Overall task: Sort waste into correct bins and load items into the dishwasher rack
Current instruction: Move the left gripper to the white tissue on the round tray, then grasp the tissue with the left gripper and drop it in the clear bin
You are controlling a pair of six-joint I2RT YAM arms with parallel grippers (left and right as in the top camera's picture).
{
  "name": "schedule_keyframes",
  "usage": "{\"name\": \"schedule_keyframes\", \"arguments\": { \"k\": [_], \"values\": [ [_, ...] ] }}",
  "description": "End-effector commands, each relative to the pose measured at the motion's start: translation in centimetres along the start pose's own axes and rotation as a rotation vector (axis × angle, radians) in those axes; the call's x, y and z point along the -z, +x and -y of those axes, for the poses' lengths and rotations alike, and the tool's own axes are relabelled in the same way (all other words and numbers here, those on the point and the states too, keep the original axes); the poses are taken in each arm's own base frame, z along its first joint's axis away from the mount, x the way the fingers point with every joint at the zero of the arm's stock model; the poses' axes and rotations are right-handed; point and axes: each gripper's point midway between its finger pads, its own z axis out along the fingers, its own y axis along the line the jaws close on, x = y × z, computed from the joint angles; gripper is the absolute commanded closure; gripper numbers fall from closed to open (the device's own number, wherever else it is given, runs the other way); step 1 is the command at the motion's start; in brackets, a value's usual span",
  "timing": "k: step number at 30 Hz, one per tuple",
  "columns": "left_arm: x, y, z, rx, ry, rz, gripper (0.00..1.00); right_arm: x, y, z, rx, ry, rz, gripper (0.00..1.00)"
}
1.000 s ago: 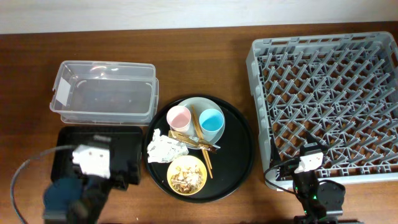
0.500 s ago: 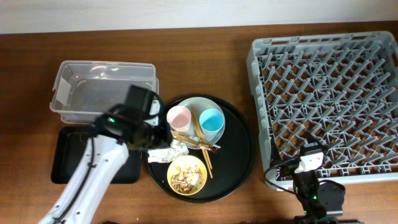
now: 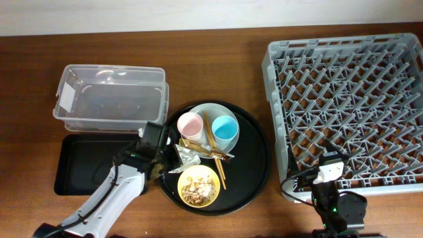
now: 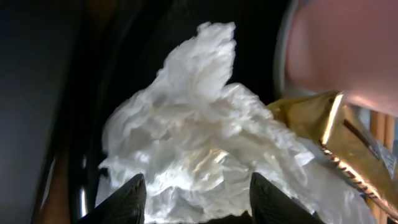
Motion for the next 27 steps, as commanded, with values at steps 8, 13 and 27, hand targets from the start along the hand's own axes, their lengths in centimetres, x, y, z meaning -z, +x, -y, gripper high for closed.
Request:
{"name": "schedule_keyframes", "arguments": {
  "k": [8, 13, 27],
  "values": [
    [-3.3, 1.1, -0.9, -0.13, -0.037, -0.058, 0.46, 0.0, 0.2, -0.2, -0.011, -0.006, -0.003, 0.01],
    [-3.7, 1.3, -0.1, -0.19, 0.01, -0.074, 0.52, 0.0, 0.2, -0.2, -0.011, -0.006, -0.003, 0.02],
    [7.9, -2.0, 3.5, -0.215, 0.183, 0.161, 1.0, 0.0, 0.2, -0.2, -0.011, -0.006, -0.003, 0.01]
  ]
}}
